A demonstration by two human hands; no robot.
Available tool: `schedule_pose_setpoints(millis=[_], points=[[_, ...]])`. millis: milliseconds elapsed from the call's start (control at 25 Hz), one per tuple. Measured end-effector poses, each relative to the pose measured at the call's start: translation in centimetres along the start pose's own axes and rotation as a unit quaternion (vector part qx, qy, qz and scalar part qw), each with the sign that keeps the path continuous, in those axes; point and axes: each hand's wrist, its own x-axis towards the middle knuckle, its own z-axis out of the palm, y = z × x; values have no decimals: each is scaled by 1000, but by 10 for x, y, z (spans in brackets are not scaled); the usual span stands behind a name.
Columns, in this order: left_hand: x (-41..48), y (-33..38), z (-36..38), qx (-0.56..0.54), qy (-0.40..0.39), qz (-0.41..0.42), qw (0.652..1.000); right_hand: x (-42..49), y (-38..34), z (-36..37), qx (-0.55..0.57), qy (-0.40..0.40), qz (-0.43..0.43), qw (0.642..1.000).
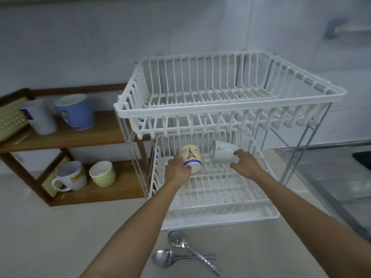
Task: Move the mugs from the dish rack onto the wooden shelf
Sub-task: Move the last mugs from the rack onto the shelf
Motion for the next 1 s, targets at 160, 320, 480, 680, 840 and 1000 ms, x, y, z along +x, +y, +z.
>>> schedule_pose_setpoints(millis=[160, 320, 480, 680, 840, 1000], points=[[20, 12, 9, -31, -3, -50, 998, 42, -8, -3, -65, -18, -27, 997], [41, 25, 25, -20, -25, -66, 997, 69, -13, 6, -168, -78, -80, 980], [62, 28, 38, -15, -35, -81, 996, 79, -7, 18, -250, -87, -91, 960], [69, 25, 45, 8, 1, -76, 997, 76, 0, 26, -225, 10, -122, 967], [62, 22, 48, 25, 28, -89, 995, 75, 4, 31, -208, 54, -142, 966], [45, 21, 41, -1, 50, -77, 996, 66, 12, 19, -18, 64, -71, 995]])
